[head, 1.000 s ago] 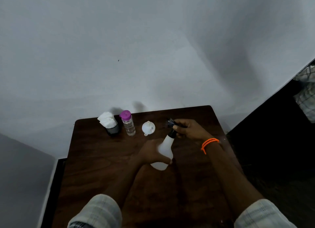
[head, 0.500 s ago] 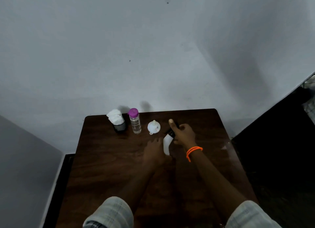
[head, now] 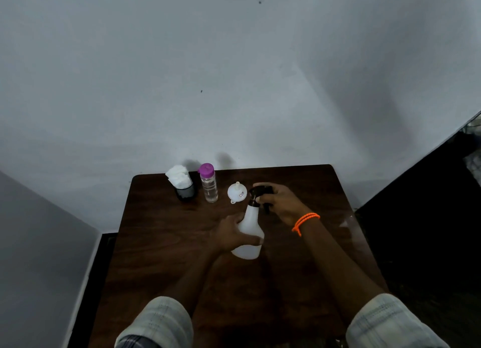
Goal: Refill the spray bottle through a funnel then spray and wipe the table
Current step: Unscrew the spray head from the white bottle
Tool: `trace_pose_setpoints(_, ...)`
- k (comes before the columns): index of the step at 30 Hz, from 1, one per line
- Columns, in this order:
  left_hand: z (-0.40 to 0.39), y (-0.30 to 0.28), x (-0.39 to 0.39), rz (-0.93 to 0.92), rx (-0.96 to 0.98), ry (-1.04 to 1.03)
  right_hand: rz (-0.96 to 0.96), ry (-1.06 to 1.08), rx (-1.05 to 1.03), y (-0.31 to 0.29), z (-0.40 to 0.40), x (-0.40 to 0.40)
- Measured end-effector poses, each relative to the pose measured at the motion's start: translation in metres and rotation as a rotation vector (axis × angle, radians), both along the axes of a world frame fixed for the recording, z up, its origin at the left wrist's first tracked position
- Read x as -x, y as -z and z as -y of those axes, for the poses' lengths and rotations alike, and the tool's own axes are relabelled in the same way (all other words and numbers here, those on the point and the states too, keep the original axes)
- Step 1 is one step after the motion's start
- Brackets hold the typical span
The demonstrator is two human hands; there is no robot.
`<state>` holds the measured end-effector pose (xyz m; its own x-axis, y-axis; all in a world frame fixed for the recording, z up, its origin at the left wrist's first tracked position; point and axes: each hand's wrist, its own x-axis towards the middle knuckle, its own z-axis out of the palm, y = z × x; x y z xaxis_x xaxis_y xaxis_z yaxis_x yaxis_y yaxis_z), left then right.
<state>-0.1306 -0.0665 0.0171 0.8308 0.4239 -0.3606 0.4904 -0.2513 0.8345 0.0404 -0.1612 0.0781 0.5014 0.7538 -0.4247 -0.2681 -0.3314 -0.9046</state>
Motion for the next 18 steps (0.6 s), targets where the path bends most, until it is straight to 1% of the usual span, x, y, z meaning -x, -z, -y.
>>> trace_pose_setpoints(3, -0.004, -0.012, 0.011, 0.071, 0.227, 0.068, -0.205, -0.118, -0.129, 0.0, 0.009, -0.01)
trace_pose_setpoints(5, -0.004, -0.022, 0.013, 0.099, 0.347, 0.11, -0.333, -0.124, -0.211, 0.003, 0.014, -0.012)
trace_pose_setpoints(6, -0.003, -0.026, 0.012, 0.12, 0.401, 0.124, -0.393, -0.097, -0.258, 0.004, 0.015, -0.01)
trace_pose_setpoints(8, 0.003, -0.031, 0.006, 0.152, 0.444, 0.125, -0.479, 0.026, -0.325, 0.005, 0.015, -0.004)
trace_pose_setpoints(10, 0.012, -0.035, -0.003, 0.167, 0.441, 0.079, -0.479, 0.151, -0.317, 0.008, 0.01, 0.004)
trace_pose_setpoints(11, 0.017, -0.037, -0.007, 0.172, 0.414, 0.04, -0.424, 0.209, -0.268, 0.009, 0.007, 0.008)
trace_pose_setpoints(12, 0.021, -0.039, -0.01, 0.171, 0.371, -0.008, -0.324, 0.271, -0.185, 0.013, 0.003, 0.011)
trace_pose_setpoints(14, 0.024, -0.036, -0.015, 0.128, 0.194, -0.086, -0.008, 0.411, 0.004, 0.022, -0.001, 0.014)
trace_pose_setpoints(15, 0.024, -0.033, -0.017, 0.087, 0.089, -0.111, 0.149, 0.475, 0.064, 0.026, -0.002, 0.016)
trace_pose_setpoints(16, 0.024, -0.031, -0.017, 0.043, -0.008, -0.13, 0.273, 0.501, 0.08, 0.028, -0.002, 0.018)
trace_pose_setpoints(18, 0.023, -0.028, -0.016, -0.035, -0.134, -0.131, 0.442, 0.444, 0.081, 0.023, -0.002, 0.027)
